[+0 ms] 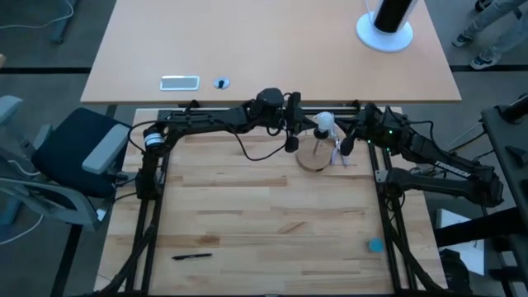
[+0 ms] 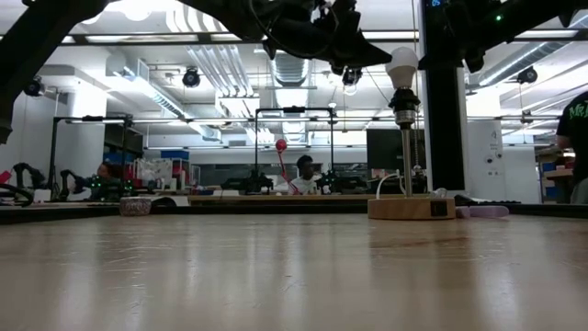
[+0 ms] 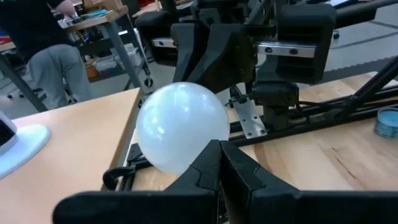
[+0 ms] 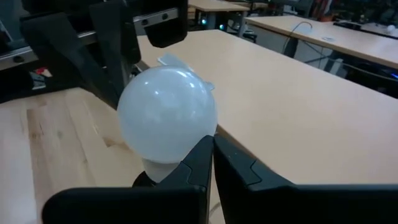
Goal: Screw lightbulb
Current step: Insert the lightbulb on the lamp
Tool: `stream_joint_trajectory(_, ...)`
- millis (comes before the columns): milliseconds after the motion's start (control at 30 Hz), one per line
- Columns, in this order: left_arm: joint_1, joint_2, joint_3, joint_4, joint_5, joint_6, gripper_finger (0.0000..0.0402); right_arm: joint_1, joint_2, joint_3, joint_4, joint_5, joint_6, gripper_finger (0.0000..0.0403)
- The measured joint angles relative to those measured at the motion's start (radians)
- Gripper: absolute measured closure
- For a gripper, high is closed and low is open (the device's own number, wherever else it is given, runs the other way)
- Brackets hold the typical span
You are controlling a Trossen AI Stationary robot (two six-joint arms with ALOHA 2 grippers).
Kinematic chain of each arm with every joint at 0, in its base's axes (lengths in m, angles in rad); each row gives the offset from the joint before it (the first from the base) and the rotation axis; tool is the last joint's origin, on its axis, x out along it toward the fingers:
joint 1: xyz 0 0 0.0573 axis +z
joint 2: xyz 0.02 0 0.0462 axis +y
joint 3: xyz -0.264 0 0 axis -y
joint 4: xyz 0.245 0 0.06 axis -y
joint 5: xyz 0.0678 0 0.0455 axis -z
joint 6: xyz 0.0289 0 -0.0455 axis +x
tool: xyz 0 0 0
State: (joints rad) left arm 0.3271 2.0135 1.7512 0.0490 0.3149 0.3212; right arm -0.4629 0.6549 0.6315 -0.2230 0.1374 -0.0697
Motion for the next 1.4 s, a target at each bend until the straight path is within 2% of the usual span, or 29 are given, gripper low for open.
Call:
stream_joint_trajectory(400, 0.003, 0.000, 0.000, -0.008, -0.046, -0.009, 0.0401, 0.007, -0.015, 0.000, -0.041, -0.042, 0.015, 0.0390)
stream_joint_trajectory(667, 0.006, 0.002, 0.000, -0.016, -0.081, -0.018, 0.0401, 0.009, -0.026, 0.000, -0.053, -0.109, 0.020, 0.0390)
stream_joint_trajectory(833, 0.001, 0.002, 0.000, -0.077, -0.070, -0.020, 0.0401, 0.008, -0.038, -0.001, -0.084, -0.086, 0.042, 0.0390)
stream_joint_trajectory(967, 0.000, -0.022, 0.000, -0.130, -0.063, -0.022, 0.0401, 0.008, -0.055, -0.002, -0.092, -0.003, 0.035, 0.0390)
stream_joint_trajectory(1133, -0.009, -0.033, 0.000, -0.057, -0.028, -0.020, 0.0401, 0.007, -0.048, -0.002, -0.033, 0.018, -0.029, 0.0390)
stream_joint_trajectory(1400, -0.006, -0.030, 0.000, -0.016, -0.070, -0.016, 0.0401, 0.006, 0.009, -0.001, 0.023, 0.015, -0.056, 0.0390)
